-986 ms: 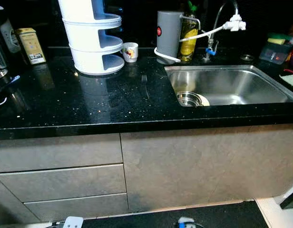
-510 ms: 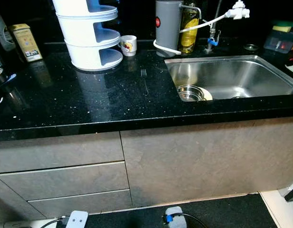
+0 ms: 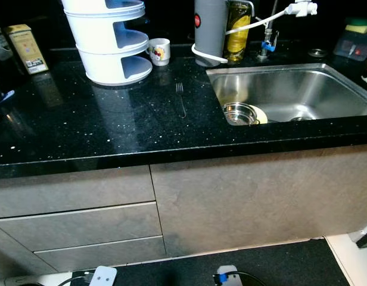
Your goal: Kitchen organization
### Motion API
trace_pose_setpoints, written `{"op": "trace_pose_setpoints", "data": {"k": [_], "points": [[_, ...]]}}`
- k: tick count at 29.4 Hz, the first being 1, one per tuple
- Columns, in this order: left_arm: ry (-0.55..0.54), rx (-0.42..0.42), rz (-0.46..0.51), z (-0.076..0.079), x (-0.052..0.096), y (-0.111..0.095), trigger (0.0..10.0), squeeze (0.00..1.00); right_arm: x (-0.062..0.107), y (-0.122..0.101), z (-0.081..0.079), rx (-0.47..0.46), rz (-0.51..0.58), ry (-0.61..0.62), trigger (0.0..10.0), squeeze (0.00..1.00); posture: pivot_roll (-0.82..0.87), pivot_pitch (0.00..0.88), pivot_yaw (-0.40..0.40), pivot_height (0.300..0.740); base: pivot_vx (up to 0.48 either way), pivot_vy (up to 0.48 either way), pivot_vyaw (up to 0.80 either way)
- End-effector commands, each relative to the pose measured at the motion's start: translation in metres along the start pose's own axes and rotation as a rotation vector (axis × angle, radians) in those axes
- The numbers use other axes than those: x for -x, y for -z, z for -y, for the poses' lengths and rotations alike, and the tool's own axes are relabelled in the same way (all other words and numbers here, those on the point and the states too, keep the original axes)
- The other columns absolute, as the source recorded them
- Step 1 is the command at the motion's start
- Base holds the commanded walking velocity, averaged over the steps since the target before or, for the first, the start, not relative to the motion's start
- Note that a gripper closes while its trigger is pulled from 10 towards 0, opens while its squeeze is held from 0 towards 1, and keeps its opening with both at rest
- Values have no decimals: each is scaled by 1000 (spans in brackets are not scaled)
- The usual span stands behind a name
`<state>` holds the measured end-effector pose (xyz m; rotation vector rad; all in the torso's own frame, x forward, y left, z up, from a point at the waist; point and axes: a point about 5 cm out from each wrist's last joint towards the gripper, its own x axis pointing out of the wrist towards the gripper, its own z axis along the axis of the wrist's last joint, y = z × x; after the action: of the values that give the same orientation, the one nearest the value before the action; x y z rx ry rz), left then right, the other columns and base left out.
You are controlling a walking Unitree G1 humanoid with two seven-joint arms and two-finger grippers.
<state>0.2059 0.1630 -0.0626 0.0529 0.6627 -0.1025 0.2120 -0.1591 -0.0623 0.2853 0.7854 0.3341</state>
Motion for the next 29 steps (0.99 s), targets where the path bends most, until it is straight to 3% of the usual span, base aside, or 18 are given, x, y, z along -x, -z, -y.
{"op": "trace_pose_setpoints", "data": {"k": [1, 2, 3, 5, 7, 12, 17, 21, 26, 29], "points": [[-46, 21, -45, -8, 3, 9, 10000, 0, 8, -12, 21, -4, 93, 177, 10000, 0, -31, 170, 14, 740, 0, 0, 0], [-58, 23, -51, -10, 2, 9, 10000, 0, 10, -16, 28, -15, 109, 242, 10000, 0, -31, 170, 14, 740, 0, 0, 0], [-68, 21, -42, -11, 2, 8, 10000, 0, 18, -23, 43, 60, 122, 379, 10000, 0, -37, 152, 24, 740, 0, 0, 0], [-73, 46, -21, -12, 2, 4, 10000, 0, 19, -27, 46, 58, 143, 412, 10000, 0, -49, 145, 32, 740, 0, 0, 0], [-77, 56, -18, -14, 1, 3, 10000, 0, 17, -27, 43, 39, 152, 409, 10000, 0, -54, 143, 36, 740, 0, 0, 0], [-66, 40, -30, -14, 1, 4, 10000, 0, 14, -18, 34, 102, 135, 386, 10000, 0, -40, 124, 57, 740, 0, 0, 0], [-96, 5, -15, -23, 2, 1, 10000, 0, 8, -8, 21, 239, 89, 388, 10000, 0, -70, 102, 75, 740, 0, 0, 0], [-89, 12, -27, -24, 2, 2, 10000, 0, 5, -10, 16, 304, 76, 368, 10000, 0, -78, 101, 43, 740, 0, 0, 0], [-93, 10, -43, -8, 3, 10, 10000, 0, 5, -18, 20, 441, 36, 315, 10000, 0, -51, 109, -63, 740, 0, 0, 0], [-91, 9, -47, -6, 3, 11, 10000, 0, 5, -18, 20, 445, 31, 313, 10000, 0, -49, 110, -68, 740, 0, 0, 0]]}}
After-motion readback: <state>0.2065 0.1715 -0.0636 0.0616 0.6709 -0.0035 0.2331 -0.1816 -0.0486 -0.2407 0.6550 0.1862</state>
